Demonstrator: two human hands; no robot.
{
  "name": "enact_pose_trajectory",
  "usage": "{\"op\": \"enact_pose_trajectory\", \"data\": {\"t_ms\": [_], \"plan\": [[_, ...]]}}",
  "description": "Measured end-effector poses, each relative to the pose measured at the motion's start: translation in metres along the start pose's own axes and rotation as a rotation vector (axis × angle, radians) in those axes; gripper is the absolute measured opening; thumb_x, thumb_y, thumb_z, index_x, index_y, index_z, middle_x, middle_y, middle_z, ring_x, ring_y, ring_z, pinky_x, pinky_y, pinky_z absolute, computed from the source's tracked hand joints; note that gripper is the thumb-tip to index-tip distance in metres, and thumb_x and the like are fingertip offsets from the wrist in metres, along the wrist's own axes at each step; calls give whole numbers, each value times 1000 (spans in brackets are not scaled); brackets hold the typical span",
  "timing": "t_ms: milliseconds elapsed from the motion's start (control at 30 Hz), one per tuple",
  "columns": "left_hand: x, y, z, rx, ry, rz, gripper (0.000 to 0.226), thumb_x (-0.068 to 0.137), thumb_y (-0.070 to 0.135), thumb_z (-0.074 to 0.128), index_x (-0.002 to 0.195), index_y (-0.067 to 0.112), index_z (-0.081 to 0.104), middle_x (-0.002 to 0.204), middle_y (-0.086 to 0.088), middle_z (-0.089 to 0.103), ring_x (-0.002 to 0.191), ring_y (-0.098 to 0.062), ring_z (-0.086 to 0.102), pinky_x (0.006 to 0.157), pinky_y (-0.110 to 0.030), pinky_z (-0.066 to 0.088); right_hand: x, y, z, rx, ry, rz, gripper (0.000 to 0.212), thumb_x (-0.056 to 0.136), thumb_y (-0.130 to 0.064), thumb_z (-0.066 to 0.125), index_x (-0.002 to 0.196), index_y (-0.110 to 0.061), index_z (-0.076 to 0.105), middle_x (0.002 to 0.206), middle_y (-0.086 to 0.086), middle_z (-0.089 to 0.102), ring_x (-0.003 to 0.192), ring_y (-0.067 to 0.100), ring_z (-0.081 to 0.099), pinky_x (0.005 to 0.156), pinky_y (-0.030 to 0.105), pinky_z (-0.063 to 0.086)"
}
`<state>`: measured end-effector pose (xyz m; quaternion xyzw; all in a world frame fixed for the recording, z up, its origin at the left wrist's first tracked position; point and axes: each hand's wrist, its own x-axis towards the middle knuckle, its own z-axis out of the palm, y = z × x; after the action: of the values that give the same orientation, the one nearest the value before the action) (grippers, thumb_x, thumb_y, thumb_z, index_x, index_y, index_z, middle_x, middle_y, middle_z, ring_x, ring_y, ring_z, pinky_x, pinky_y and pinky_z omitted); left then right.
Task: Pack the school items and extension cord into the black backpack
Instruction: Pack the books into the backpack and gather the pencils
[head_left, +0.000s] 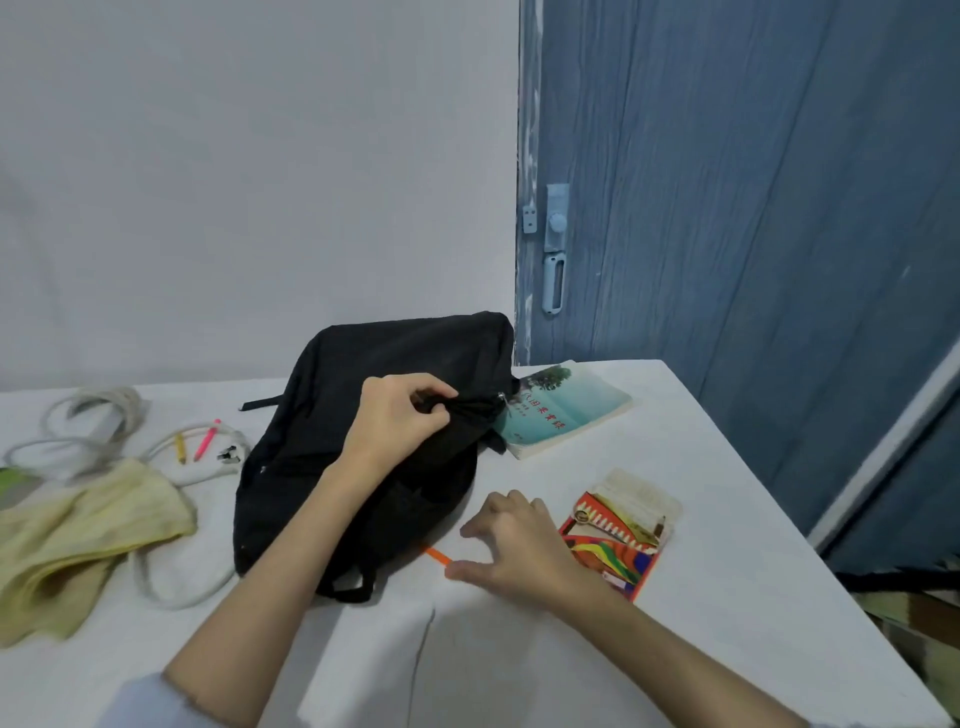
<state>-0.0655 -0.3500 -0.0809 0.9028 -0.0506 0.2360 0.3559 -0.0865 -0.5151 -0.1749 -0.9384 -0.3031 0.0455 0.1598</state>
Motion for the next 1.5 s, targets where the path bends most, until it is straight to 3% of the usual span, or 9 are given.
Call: {"op": "enact_pose_trajectory", "data": {"t_ms": [200,333,467,667,867,1033,1233,1333,1500], "plan": [[-4,-3,2,-80,18,-50,22,72,-1,68,82,17,75,78,1,72,73,-10,64,72,-8,47,2,7,-6,82,64,-21,20,85,-34,63,101,-25,73,109,-5,56,104,13,45,85,29,34],[-8,3,15,-85,-151,-64,25,70,-1,66,83,20,70,74,11,64,63,-6,53,63,-5,41,-3,56,-46,553,231,273,9,75,-18,72,73,-26,69,83,-5,65,75,9,57,63,14,44],[-9,13,49,70,-533,-30,37,72,7,68,105,23,61,94,3,52,80,-11,47,73,-13,41,-24,102,-81,895,361,484,15,77,-3,72,78,-17,69,82,2,69,73,12,61,57,14,48],[-29,57,119,335,-448,62,49,90,49,47,129,19,46,129,-2,45,119,-20,36,101,-33,28,-47,129,-77,1144,589,599,24,83,2,63,107,-2,60,86,16,68,66,16,68,60,26,55],[-57,74,168,383,-750,-125,108,64,72,62,141,10,18,134,-14,36,124,-31,31,102,-41,27,-56,140,-67,1080,760,693,26,83,7,61,104,0,49,89,23,64,52,14,67,48,22,55],[-58,68,175,300,-648,-18,111,63,56,72,145,22,6,135,-7,30,122,-27,34,103,-40,31,-55,143,-65,960,735,681,24,82,-2,67,103,-6,54,88,14,67,59,12,67,55,21,55],[-59,59,165,115,-350,106,89,59,55,62,135,25,27,133,0,26,117,-22,40,93,-32,39,-51,134,-80,907,765,550,17,79,-4,71,88,-12,59,76,3,67,65,14,64,66,29,52],[-52,61,159,77,-223,96,86,58,58,59,132,23,33,135,-1,27,117,-21,40,92,-32,41,-48,127,-88,864,717,458,20,74,-3,75,86,-10,61,72,0,68,60,3,61,61,18,49],[-36,69,138,114,-68,91,86,53,63,44,125,16,46,134,-6,36,110,-26,49,83,-36,46,-39,114,-91,779,688,374,20,66,-13,83,79,-18,69,91,-3,66,78,10,58,62,14,43]]}}
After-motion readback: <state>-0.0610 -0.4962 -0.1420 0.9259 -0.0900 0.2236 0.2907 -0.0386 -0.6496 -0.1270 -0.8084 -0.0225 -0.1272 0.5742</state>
